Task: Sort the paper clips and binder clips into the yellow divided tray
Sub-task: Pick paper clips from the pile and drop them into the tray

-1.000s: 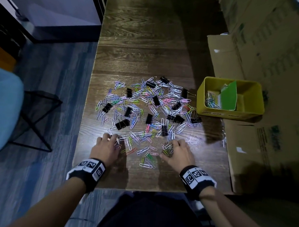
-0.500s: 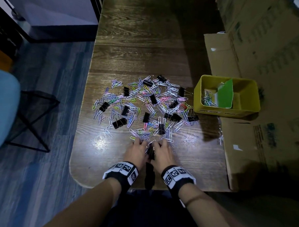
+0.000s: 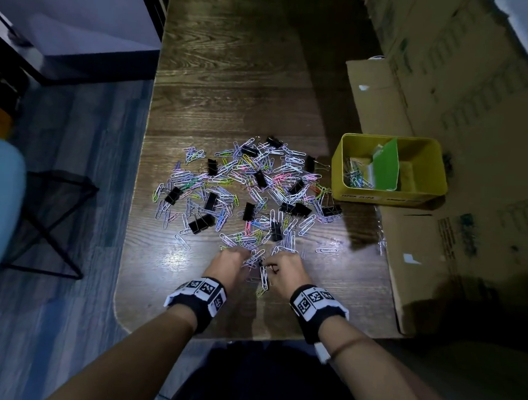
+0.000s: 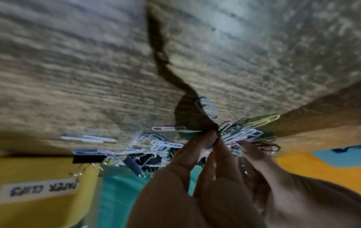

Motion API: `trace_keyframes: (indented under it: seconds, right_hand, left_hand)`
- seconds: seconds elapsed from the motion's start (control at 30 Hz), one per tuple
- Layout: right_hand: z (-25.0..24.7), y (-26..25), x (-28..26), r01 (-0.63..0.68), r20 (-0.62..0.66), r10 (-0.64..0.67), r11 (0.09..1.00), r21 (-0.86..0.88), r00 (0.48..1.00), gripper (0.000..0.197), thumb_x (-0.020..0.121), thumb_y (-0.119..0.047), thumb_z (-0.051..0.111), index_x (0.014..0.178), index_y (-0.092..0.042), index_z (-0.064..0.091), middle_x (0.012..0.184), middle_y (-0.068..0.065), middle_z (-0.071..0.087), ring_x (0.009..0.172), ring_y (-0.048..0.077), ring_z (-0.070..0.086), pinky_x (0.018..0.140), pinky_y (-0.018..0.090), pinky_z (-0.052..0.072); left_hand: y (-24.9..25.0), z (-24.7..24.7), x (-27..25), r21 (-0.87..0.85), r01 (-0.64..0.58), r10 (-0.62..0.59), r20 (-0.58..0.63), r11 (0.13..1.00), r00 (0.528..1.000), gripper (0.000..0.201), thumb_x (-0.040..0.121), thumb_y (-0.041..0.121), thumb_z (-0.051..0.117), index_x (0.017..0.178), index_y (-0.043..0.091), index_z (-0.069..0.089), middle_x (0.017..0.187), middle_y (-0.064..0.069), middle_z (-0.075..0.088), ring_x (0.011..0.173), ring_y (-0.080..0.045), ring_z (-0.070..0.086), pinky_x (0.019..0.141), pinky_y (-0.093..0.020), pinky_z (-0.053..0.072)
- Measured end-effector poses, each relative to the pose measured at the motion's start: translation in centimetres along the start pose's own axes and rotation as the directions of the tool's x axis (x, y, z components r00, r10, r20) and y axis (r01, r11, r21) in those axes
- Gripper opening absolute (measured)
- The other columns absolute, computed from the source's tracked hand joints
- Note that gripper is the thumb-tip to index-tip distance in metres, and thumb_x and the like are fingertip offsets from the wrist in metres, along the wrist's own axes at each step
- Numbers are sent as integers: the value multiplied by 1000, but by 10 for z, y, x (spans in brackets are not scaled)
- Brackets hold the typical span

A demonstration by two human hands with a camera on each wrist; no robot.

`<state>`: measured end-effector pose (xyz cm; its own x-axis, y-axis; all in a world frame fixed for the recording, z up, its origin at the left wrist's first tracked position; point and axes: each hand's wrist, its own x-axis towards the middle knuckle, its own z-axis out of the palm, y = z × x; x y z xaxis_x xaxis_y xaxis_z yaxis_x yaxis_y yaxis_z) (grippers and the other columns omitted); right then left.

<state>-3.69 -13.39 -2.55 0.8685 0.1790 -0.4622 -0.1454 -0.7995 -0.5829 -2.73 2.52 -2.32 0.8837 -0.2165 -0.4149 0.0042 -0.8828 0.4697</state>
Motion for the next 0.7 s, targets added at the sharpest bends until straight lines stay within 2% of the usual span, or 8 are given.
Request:
trace_keyframes:
  seconds: [0.1, 0.17, 0.23, 0.3, 0.4, 0.5, 0.57, 0.7]
  right_hand:
    - [-8, 7, 4, -103, 29, 100, 976, 191, 995, 20, 84, -10, 68, 99, -22, 73, 107, 6, 65, 90, 14, 61, 87, 20, 49]
    - [-18, 12, 5, -145, 49, 136, 936, 321, 989, 19, 80, -12, 72, 95, -25, 72, 106, 4, 66, 91, 12, 61, 86, 24, 52]
    - [-32, 14, 4, -146, 61, 133, 895, 422, 989, 19, 78, -11, 73, 93, -23, 72, 101, 2, 68, 92, 15, 63, 79, 23, 54]
    - [-47, 14, 2, -134, 42, 131, 845, 517, 991, 19, 76, -8, 75, 90, -22, 73, 95, 0, 70, 91, 18, 66, 73, 23, 55]
    - [-71, 14, -4, -75, -26, 125, 733, 676, 992, 23, 72, -4, 77, 82, -25, 74, 91, -3, 73, 90, 23, 68, 79, 32, 58]
    - [-101, 11, -10, 23, -147, 149, 622, 782, 978, 21, 71, 3, 75, 86, -12, 73, 91, -1, 72, 83, 18, 67, 71, 19, 55]
    - [-127, 10, -13, 97, -229, 177, 548, 831, 957, 21, 71, 6, 73, 90, -4, 71, 92, 1, 71, 80, 13, 67, 67, 19, 56]
    - [-173, 14, -11, 238, -392, 198, 530, 814, 898, 22, 72, 6, 72, 89, -9, 70, 86, -9, 73, 80, 7, 69, 67, 17, 55]
  left_hand:
    - [-4, -12, 6, -106, 53, -52, 14, 993, 999, 28, 78, 15, 70, 105, 13, 67, 103, -5, 69, 89, -15, 62, 80, -18, 47]
    - [-10, -21, 12, -233, 147, -138, 54, 961, 989, 23, 74, 14, 75, 96, 11, 69, 89, -3, 69, 77, -12, 61, 69, -14, 46]
    - [-15, -28, 16, -374, 231, -200, 120, 898, 972, 17, 71, 10, 78, 84, 11, 67, 78, 0, 67, 67, -11, 61, 59, -11, 47]
    - [-17, -38, 19, -507, 280, -210, 193, 815, 959, 18, 68, 5, 79, 76, 11, 64, 69, -1, 66, 60, -13, 62, 59, -17, 52]
    - [-16, -61, 22, -680, 324, -182, 274, 658, 945, 18, 66, -3, 77, 76, 3, 63, 66, -12, 65, 55, -21, 62, 64, -35, 57]
    - [6, -92, 31, -730, 260, -66, 284, 632, 956, 14, 66, -1, 76, 75, 1, 64, 63, -11, 66, 53, -21, 60, 64, -35, 54]
    - [33, -110, 48, -750, 191, 7, 253, 633, 967, 11, 69, -1, 74, 71, 5, 64, 63, -7, 66, 57, -20, 61, 69, -37, 55]
    - [106, -127, 99, -779, 29, 144, 152, 627, 978, 12, 69, 1, 75, 70, 10, 67, 61, -6, 66, 55, -21, 59, 64, -34, 52]
